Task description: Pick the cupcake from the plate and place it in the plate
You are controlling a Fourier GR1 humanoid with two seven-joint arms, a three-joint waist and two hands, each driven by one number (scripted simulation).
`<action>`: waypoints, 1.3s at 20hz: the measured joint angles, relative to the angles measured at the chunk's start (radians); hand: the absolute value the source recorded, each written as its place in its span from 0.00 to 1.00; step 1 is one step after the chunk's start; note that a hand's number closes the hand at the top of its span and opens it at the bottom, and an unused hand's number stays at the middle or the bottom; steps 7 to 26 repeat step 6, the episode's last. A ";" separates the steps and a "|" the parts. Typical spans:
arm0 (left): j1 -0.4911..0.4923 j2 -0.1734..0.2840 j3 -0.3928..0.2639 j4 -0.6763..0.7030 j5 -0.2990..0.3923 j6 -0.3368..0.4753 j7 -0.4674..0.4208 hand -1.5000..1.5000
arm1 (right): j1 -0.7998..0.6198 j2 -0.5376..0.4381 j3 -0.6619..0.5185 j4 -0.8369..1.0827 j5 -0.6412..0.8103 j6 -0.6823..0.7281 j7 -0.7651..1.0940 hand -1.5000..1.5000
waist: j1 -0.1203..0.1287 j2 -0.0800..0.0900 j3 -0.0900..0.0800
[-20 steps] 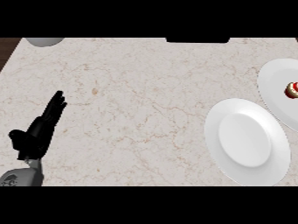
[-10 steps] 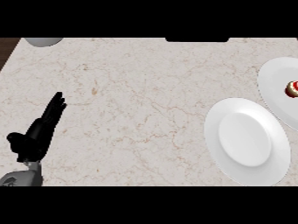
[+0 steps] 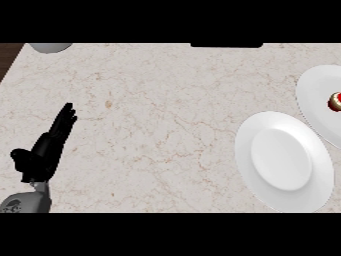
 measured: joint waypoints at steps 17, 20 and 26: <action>-0.006 -0.001 -0.003 -0.008 0.006 -0.007 0.016 0.50 | 0.062 0.010 0.009 -0.016 0.009 -0.018 -0.035 0.00 | 0.003 0.000 0.002; -0.006 -0.001 -0.003 -0.008 0.006 -0.007 0.016 0.50 | 0.062 0.010 0.009 -0.016 0.009 -0.018 -0.035 0.00 | 0.003 0.000 0.002; -0.006 -0.001 -0.003 -0.008 0.006 -0.007 0.016 0.50 | 0.062 0.010 0.009 -0.016 0.009 -0.018 -0.035 0.00 | 0.003 0.000 0.002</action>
